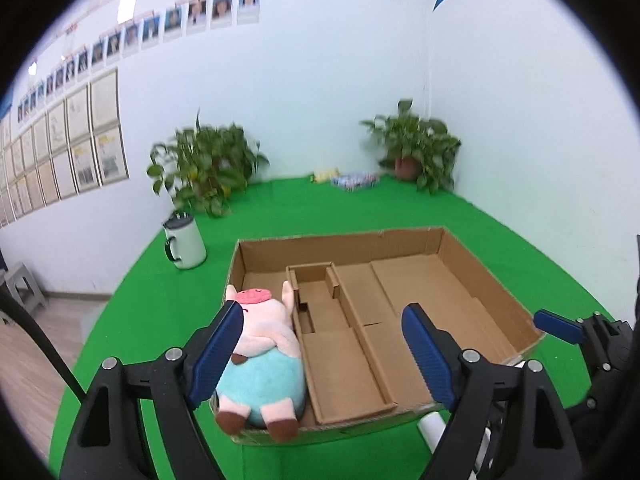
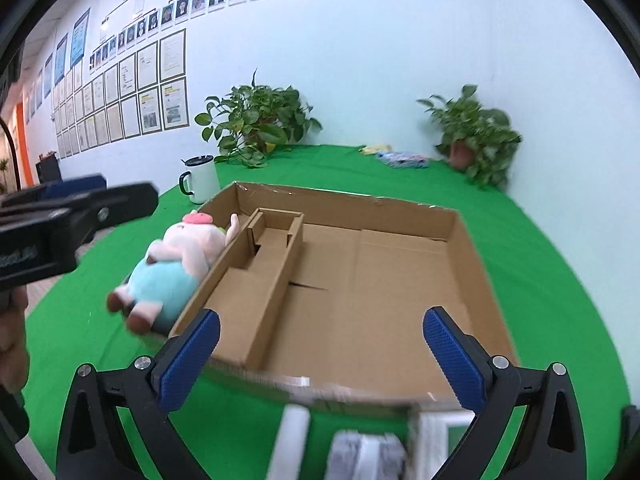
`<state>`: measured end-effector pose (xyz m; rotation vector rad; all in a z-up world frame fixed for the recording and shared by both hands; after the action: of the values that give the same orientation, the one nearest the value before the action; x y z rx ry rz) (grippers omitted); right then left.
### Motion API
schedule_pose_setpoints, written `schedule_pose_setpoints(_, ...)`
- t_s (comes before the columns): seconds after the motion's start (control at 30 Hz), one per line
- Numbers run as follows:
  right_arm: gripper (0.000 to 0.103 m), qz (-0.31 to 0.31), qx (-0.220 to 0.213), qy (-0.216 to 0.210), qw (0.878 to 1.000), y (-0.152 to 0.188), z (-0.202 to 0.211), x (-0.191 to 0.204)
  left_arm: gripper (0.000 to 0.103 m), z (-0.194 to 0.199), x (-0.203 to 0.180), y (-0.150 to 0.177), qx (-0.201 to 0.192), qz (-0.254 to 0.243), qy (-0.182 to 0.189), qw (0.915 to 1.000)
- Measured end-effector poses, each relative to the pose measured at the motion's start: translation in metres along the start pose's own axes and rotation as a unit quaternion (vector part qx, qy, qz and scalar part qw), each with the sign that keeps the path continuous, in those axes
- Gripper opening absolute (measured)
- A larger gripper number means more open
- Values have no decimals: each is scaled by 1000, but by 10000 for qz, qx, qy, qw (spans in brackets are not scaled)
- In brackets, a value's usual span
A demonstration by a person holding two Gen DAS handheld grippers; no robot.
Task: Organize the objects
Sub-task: 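Open the left gripper and withdraw it from the tray, then close the right gripper on the white hair dryer head while the left gripper grasps its handle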
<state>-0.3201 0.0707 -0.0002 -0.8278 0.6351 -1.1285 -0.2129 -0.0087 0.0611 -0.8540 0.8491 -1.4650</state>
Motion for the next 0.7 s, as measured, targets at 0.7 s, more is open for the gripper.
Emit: schedule_pose_setpoints(0.7, 102, -586, 1096, -813, 9889, 191, 87, 23, 82, 27, -5, 157, 1453, 932, 852, 9813)
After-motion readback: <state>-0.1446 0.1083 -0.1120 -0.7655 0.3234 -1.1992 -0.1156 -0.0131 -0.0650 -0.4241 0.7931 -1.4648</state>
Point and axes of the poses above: each gripper's, at about its wrist camera, not at the fingertips, and z roughly against the way its jaws point, x to its left, y to its underside, the point moved 10 cm from there along -z, roughly the way its jaws point, and after that the axes turned 3 degrees about -y, right-handed, at the moved point
